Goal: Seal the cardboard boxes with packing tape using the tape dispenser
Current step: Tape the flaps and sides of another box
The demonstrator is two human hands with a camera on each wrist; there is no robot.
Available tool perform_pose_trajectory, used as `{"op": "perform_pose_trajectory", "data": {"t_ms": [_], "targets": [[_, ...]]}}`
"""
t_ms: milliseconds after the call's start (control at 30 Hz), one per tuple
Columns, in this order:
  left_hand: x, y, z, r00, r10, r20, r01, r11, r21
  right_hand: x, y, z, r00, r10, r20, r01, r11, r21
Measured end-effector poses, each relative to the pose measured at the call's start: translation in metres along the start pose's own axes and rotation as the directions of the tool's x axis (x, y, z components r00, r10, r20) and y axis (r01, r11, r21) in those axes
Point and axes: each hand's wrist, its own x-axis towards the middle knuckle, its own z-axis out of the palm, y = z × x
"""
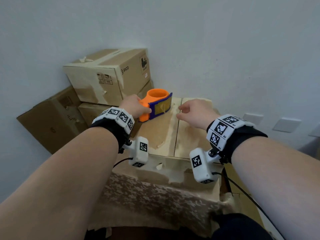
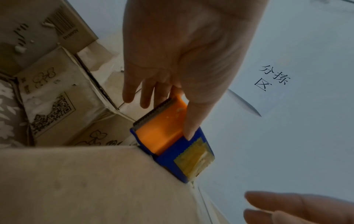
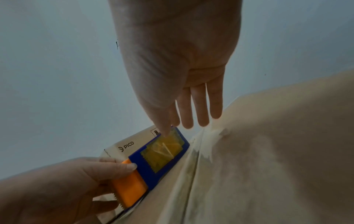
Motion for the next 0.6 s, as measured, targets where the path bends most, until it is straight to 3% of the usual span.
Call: {"op": "perform_pose_trajectory", "data": {"t_ms": [233,400,500,600], "targets": [[-0.005,-0.001,-0.006,0.993,0.115,-0.021,-0.117,0.974,-0.195,0.006,-0.011,0.003,0.984,-0.162,-0.068,0.164,0.986,0.022],[-0.028,0.006,-0.020,0.950,0.176,0.258,0.015,0.800,-0.600,0.009,-0.010,0.005,0.987,-0.157,-0.032,0.159,0.985,0.061],[-0.039,0.008,-0.025,0.923,0.201,0.330,0.066,0.760,-0.646,-0.001,-0.008,-0.003,0.990,-0.134,-0.053,0.140,0.979,0.145],[-0.047,0.006,-0.026,0.908,0.195,0.371,0.095,0.767,-0.635,-0.012,-0.005,-0.008,0.990,-0.142,0.006,0.138,0.971,0.197]]}}
